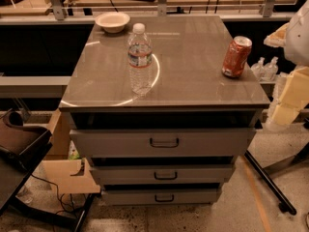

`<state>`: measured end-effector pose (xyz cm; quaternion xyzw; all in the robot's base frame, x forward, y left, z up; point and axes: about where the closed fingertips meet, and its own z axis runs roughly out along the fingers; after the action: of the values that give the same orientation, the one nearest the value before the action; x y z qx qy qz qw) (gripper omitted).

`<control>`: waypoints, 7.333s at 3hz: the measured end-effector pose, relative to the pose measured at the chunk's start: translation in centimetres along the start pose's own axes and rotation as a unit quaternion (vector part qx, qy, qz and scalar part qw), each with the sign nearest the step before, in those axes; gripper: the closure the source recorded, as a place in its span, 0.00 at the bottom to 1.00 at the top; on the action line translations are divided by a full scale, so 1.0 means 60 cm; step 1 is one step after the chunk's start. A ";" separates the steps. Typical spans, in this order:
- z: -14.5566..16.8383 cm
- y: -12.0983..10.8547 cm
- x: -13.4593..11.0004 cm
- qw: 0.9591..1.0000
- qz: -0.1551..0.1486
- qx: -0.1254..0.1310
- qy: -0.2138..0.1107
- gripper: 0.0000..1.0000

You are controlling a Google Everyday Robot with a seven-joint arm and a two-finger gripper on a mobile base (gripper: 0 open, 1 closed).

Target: Move water bottle near paper bowl

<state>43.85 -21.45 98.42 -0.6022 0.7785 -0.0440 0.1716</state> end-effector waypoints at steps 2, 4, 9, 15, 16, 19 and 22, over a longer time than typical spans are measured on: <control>0.010 -0.012 -0.019 0.999 0.011 0.018 -0.024 0.00; 0.056 -0.108 -0.159 0.976 0.068 0.103 -0.180 0.00; 0.179 -0.158 -0.308 0.885 0.155 0.081 -0.431 0.00; 0.268 -0.163 -0.420 0.780 0.162 0.038 -0.603 0.18; 0.259 -0.166 -0.428 0.780 0.148 0.038 -0.606 0.42; 0.257 -0.161 -0.439 0.780 0.144 0.034 -0.608 1.00; 0.253 -0.245 -0.462 0.789 0.206 0.041 -0.577 1.00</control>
Offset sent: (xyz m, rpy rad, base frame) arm 0.0470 0.0389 -0.0083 0.1858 -0.1682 -0.0640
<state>68.27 3.05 94.16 -0.3329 0.6376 0.3163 0.6186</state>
